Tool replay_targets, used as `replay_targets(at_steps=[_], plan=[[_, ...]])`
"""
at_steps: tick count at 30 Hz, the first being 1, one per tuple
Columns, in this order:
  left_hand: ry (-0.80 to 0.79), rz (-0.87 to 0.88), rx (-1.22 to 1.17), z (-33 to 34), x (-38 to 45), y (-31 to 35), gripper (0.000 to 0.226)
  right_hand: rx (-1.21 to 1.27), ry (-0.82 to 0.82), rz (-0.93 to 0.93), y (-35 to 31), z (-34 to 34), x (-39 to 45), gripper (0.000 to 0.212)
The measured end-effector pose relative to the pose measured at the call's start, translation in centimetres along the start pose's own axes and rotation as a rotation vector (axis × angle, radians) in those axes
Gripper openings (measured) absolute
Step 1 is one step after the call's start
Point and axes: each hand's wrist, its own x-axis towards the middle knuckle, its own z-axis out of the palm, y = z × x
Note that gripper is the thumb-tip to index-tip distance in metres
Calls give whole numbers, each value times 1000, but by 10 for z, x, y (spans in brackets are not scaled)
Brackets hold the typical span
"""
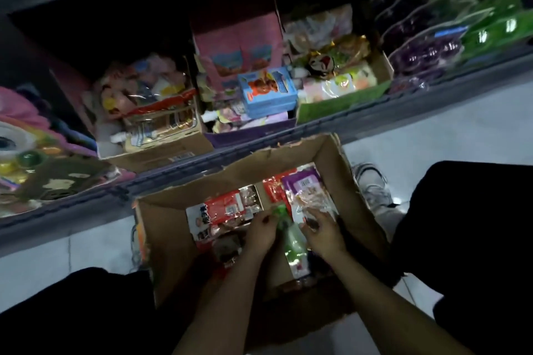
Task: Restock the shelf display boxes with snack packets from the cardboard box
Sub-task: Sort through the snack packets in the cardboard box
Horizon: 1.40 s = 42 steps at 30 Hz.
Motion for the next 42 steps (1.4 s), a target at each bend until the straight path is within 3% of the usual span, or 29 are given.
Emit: replay_targets(at_steps=[5,8,10,14,20,26,34,37,40,42], plan=[[-4,-174,-162,25,10,-20,16,-165,-105,109,20,5,7,61],[29,-291,-248,36,23,-33,31,-221,-128,94,25,6,9,62],[27,-340,-349,40,27,-31,21,-238,-134,103,27,5,11,61],[43,-343,-373,43,30,-25,8,-223,-140,103,30,8,11,60],[48,-386,-376,45,33,-23,29,-195,-150,124,27,8,9,60],[-14,-416,-532,18,9,-11,34,-152,-136,145,9,4,7,52],[-39,-294,-584,-49,-25,19,18,254,-186,48,-46,-11,-17,45],[-72,-219,-650,-64,-45,43,24,350,-113,1,-72,-21,-31,36],[-107,-142,-654,-78,-72,70,7,501,-11,-22,-94,-35,-44,23],[-111,-106,-663,-90,-90,88,8,547,-4,-43,-111,-48,-53,19]])
